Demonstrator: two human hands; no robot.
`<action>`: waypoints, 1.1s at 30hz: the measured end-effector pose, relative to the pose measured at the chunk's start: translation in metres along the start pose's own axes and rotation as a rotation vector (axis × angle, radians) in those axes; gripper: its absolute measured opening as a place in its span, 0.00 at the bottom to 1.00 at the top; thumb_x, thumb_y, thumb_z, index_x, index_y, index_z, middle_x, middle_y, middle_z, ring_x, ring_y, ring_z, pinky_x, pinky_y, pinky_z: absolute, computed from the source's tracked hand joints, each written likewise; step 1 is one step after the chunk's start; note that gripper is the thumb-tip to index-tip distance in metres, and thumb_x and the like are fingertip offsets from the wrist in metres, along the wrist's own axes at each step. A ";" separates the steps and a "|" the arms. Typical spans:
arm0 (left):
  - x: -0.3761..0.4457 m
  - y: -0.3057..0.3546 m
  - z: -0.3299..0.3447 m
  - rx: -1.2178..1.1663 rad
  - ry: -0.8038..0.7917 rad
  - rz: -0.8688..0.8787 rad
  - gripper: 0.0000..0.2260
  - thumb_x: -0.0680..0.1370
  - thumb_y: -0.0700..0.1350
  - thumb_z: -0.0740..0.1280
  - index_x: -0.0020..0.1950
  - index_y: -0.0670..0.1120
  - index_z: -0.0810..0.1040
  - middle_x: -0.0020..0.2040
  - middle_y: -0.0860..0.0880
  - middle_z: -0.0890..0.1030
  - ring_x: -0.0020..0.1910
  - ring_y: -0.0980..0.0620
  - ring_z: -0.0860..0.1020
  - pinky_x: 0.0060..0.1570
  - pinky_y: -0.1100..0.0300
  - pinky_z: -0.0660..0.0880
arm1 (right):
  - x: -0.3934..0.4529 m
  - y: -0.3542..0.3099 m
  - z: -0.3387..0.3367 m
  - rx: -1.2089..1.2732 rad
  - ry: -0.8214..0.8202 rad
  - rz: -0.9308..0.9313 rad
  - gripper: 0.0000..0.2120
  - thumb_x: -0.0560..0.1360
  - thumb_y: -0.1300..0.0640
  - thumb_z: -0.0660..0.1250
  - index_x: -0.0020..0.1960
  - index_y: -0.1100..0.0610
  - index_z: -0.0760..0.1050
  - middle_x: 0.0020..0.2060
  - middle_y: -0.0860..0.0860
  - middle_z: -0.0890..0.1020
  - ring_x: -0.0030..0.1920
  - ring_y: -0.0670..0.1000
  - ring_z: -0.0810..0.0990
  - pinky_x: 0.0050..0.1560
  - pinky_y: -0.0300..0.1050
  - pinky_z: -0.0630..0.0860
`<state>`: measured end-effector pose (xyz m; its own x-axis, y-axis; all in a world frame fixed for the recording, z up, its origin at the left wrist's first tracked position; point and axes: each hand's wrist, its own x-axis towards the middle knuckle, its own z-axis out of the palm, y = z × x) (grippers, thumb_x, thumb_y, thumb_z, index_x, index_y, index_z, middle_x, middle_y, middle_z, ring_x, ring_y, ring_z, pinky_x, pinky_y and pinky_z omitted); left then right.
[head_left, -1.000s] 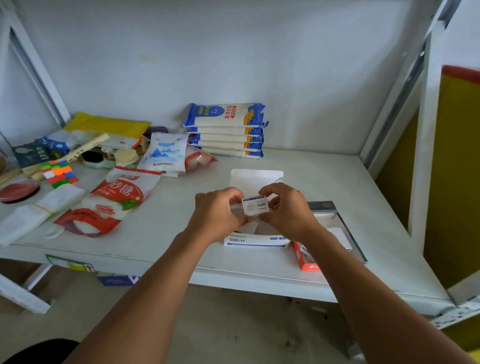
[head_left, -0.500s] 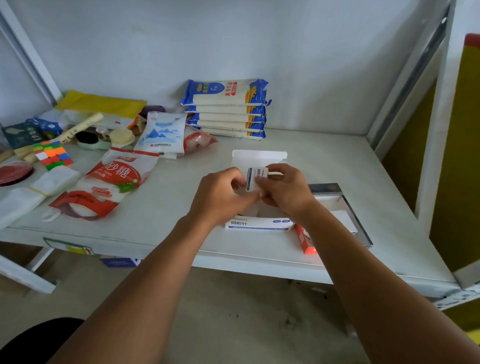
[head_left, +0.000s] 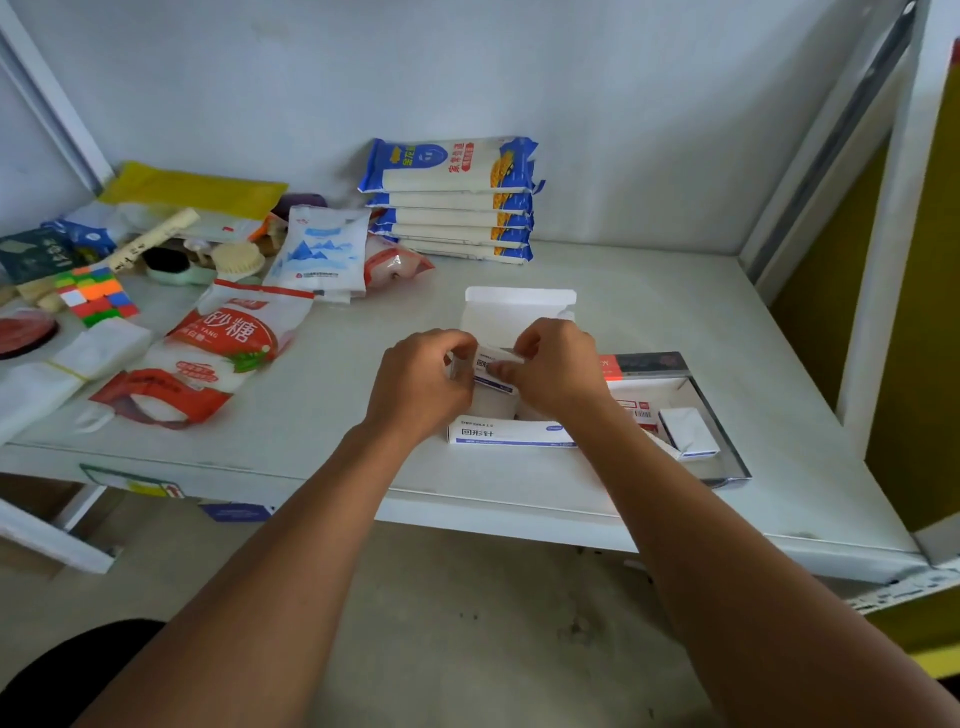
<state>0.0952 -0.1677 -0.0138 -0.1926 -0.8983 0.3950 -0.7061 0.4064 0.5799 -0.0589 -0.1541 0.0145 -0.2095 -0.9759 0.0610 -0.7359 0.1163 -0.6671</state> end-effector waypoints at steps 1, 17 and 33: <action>0.000 0.001 0.000 -0.002 -0.014 -0.012 0.09 0.74 0.44 0.70 0.53 0.47 0.82 0.52 0.49 0.85 0.45 0.48 0.80 0.46 0.60 0.78 | 0.001 -0.001 0.000 0.015 -0.008 0.004 0.13 0.70 0.51 0.75 0.49 0.57 0.80 0.43 0.51 0.80 0.41 0.50 0.76 0.30 0.33 0.65; -0.005 -0.003 -0.003 0.027 -0.110 0.011 0.09 0.72 0.39 0.70 0.51 0.44 0.85 0.56 0.50 0.81 0.43 0.54 0.75 0.48 0.63 0.73 | 0.007 0.004 0.020 -0.142 -0.077 0.025 0.09 0.73 0.53 0.69 0.44 0.58 0.82 0.38 0.54 0.83 0.40 0.56 0.80 0.41 0.43 0.78; -0.010 0.001 0.004 0.131 -0.083 0.040 0.08 0.78 0.41 0.63 0.50 0.45 0.82 0.55 0.50 0.78 0.50 0.47 0.80 0.44 0.59 0.79 | 0.004 0.003 -0.007 -0.111 -0.556 0.033 0.23 0.63 0.52 0.79 0.53 0.61 0.78 0.44 0.54 0.83 0.42 0.54 0.83 0.45 0.46 0.81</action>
<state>0.0935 -0.1587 -0.0198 -0.2742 -0.8945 0.3530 -0.7784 0.4220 0.4647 -0.0669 -0.1565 0.0182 0.1148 -0.9185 -0.3783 -0.8046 0.1374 -0.5778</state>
